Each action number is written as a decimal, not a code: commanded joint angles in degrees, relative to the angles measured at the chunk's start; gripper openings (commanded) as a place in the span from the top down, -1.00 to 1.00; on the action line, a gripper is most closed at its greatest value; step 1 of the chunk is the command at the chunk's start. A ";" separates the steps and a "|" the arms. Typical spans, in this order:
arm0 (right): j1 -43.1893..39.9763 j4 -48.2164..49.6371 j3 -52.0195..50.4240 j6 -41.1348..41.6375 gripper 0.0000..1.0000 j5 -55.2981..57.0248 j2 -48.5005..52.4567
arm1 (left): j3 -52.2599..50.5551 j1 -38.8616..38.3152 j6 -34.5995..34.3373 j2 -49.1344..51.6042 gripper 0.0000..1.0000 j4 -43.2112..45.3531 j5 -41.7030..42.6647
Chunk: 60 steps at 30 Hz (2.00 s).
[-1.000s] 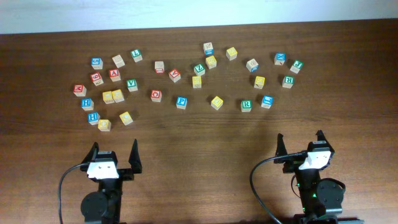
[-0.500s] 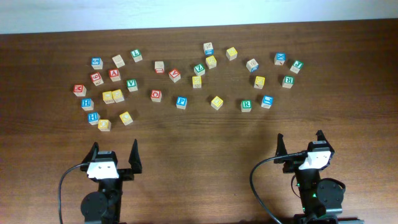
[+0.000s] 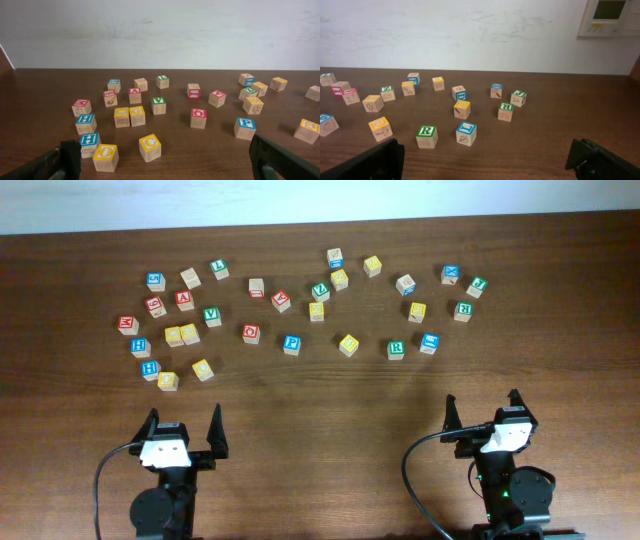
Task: Spell out CVPR
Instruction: 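Move the left gripper toward the yellow C block, then lower the left gripper and grasp the yellow C block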
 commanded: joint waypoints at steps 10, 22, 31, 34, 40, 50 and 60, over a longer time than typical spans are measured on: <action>-0.37 -0.31 -0.31 0.20 -0.97 0.70 -0.37 | -0.20 -0.22 1.07 -0.07 -0.98 -0.31 -0.39; -0.37 -0.31 -0.31 0.20 -0.97 0.70 -0.37 | 0.70 -0.22 -16.59 -0.07 -0.98 39.67 42.88; -0.37 -0.31 -0.31 0.20 -0.97 0.70 -0.37 | 43.04 -0.22 -9.55 29.81 -0.98 -14.62 35.63; -0.37 -0.31 -0.31 0.20 -0.97 0.70 -0.37 | 45.51 -0.22 -9.84 36.87 -0.98 -11.80 38.58; -0.37 -0.31 -0.31 0.20 -0.96 0.70 -0.37 | 76.30 -0.22 -9.35 68.94 -0.98 -55.06 25.79; -0.37 -0.31 -0.31 0.20 -0.97 0.70 -0.37 | 79.95 -5.20 -28.57 89.42 -0.98 -57.81 -7.06; -0.37 -0.31 -0.31 0.20 -0.97 0.70 -0.37 | 79.95 -4.96 -31.56 106.86 -0.98 -47.63 -7.50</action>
